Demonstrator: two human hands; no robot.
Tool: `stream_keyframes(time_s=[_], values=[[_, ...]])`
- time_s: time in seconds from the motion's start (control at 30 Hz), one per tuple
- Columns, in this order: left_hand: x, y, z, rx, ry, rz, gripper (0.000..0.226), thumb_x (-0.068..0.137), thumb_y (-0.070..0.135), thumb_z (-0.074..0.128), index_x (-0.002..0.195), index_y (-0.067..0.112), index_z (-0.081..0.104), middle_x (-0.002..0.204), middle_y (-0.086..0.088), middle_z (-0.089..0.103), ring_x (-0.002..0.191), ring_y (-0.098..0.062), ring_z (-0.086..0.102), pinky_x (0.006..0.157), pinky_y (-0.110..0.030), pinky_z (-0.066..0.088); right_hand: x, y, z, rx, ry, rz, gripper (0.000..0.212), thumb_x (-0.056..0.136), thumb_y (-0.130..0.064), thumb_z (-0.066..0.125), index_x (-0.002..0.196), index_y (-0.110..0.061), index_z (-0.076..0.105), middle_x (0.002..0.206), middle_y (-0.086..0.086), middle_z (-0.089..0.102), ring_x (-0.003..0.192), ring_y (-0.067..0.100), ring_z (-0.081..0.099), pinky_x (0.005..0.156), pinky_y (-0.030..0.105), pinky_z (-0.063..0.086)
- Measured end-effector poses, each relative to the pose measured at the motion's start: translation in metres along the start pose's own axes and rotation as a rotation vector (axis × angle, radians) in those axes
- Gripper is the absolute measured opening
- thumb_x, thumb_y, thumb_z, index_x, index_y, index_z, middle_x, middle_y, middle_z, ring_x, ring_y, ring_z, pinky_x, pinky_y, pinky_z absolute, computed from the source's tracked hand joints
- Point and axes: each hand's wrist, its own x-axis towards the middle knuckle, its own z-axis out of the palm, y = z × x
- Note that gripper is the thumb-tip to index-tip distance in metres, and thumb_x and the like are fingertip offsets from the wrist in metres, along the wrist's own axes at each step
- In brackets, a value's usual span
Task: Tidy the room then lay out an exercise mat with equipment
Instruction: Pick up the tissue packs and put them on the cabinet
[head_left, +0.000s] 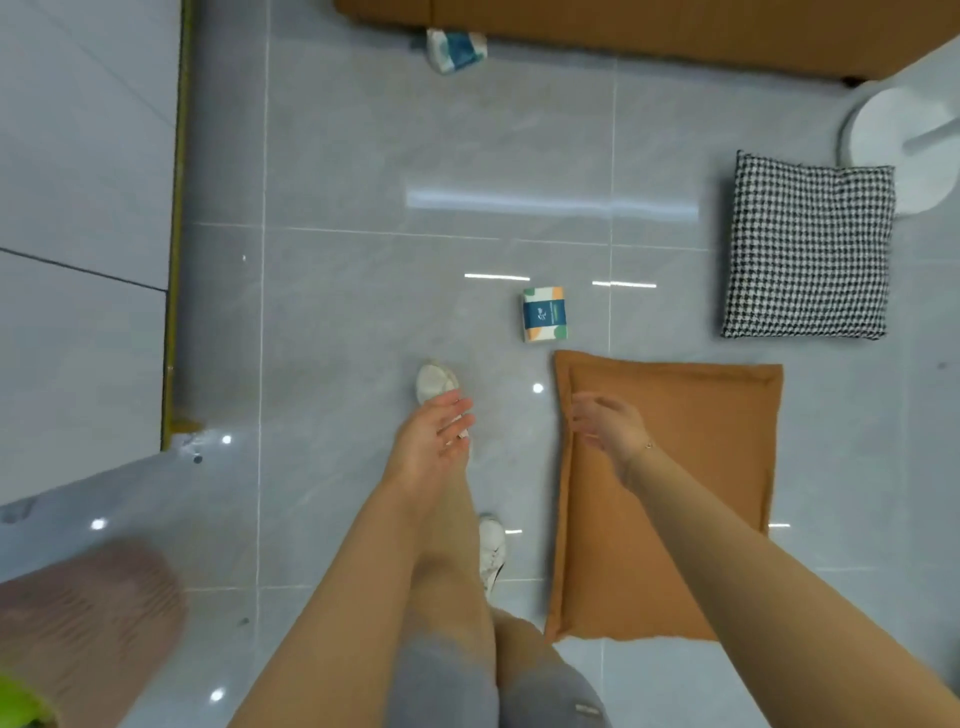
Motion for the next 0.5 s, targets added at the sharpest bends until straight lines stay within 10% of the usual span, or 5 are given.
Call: stream_keyframes(time_s=[0.5], values=[[0.249, 0.118, 0.09, 0.297, 0.089, 0.0, 0.023, 0.096, 0.009, 0.048, 0.117, 0.01, 0.058, 0.112, -0.006, 0.065, 0.104, -0.02, 0.061, 0.088, -0.03, 0.048, 0.267, -0.107, 0.053, -0.361, 0.033, 0.043, 0.075, 0.079, -0.017, 0.071, 0.142, -0.008, 0.031, 0.134, 0.016, 0.041, 0.116, 0.03, 0.051, 0.089, 0.032, 0.044]])
